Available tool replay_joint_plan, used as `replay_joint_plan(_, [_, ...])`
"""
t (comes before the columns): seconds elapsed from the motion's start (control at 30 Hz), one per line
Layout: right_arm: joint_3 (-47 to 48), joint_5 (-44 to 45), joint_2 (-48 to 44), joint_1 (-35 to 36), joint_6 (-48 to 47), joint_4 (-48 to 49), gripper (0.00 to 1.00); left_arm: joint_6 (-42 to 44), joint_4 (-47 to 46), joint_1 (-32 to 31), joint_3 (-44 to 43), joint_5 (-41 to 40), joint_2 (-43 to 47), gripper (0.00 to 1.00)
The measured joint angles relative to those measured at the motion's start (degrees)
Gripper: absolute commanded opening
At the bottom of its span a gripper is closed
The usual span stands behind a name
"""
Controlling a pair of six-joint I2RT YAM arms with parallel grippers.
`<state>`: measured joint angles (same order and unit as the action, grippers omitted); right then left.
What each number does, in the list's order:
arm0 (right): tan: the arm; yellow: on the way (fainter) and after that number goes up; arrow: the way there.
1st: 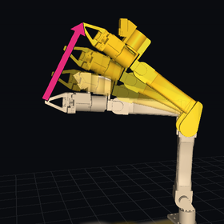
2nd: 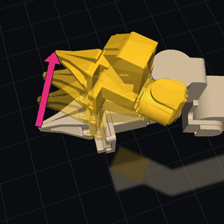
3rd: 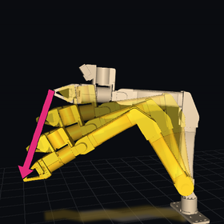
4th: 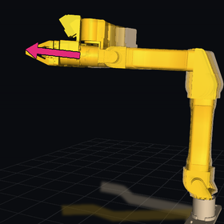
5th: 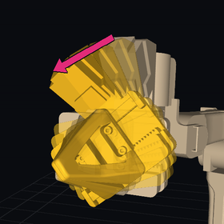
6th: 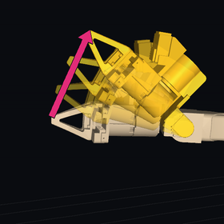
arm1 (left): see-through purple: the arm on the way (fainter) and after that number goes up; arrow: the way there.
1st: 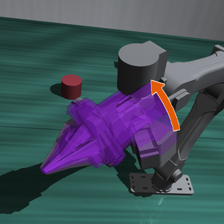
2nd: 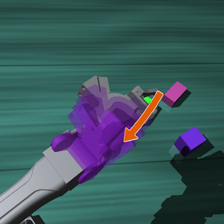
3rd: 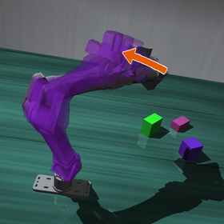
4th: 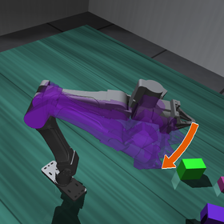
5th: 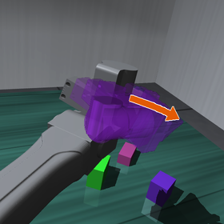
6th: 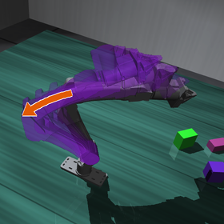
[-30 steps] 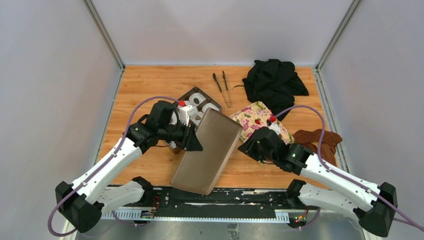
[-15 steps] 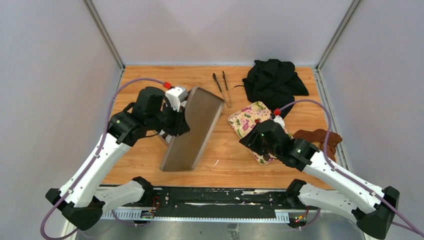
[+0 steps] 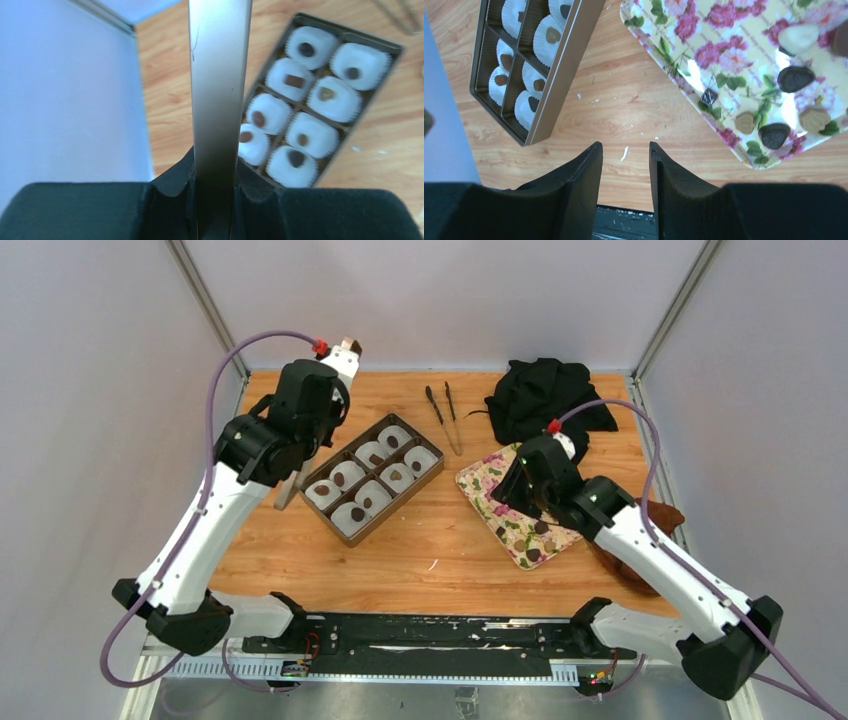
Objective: Pack the chocolate
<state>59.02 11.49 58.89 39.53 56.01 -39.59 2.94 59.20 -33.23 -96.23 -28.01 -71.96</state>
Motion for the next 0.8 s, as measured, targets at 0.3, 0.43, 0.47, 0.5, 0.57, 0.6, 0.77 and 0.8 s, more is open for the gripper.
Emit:
replay_joint_plan(0.3, [7.7, -14.4, 14.3, -11.7, -5.2, 4.5, 0.42, 19.7, -18.3, -5.0, 11.8, -20.9, -6.7, 0.0])
replay_joint_plan(0.43, [10.9, -20.8, 20.6, -15.8, -6.1, 7.6, 0.43, 25.2, -26.6, -6.3, 16.6, -24.3, -11.6, 0.0])
replay_joint_plan(0.47, [11.4, -22.0, 21.8, -16.5, -6.1, 8.4, 0.44, 25.9, -27.9, -6.4, 17.1, -25.0, -12.9, 0.0])
replay_joint_plan(0.5, [11.8, -23.2, 22.9, -17.2, -6.1, 9.3, 0.45, 26.6, -29.5, -6.7, 17.5, -25.8, -14.3, 0.0])
replay_joint_plan(0.57, [12.7, -26.5, 25.8, -19.0, -6.1, 11.5, 0.47, 27.9, -32.8, -7.6, 18.3, -27.8, -17.2, 0.0])
replay_joint_plan(0.6, [13.2, -27.6, 27.0, -19.5, -6.1, 12.1, 0.48, 28.4, -33.9, -8.0, 18.5, -28.6, -18.2, 0.0])
replay_joint_plan(0.77, [19.4, -33.9, 35.8, -21.4, -6.0, 14.5, 0.52, 29.5, -39.1, -11.2, 19.7, -32.5, -22.7, 0.0])
replay_joint_plan(0.8, [20.4, -34.6, 37.1, -21.5, -5.9, 14.8, 0.52, 29.3, -39.5, -11.6, 19.8, -32.9, -23.2, 0.0])
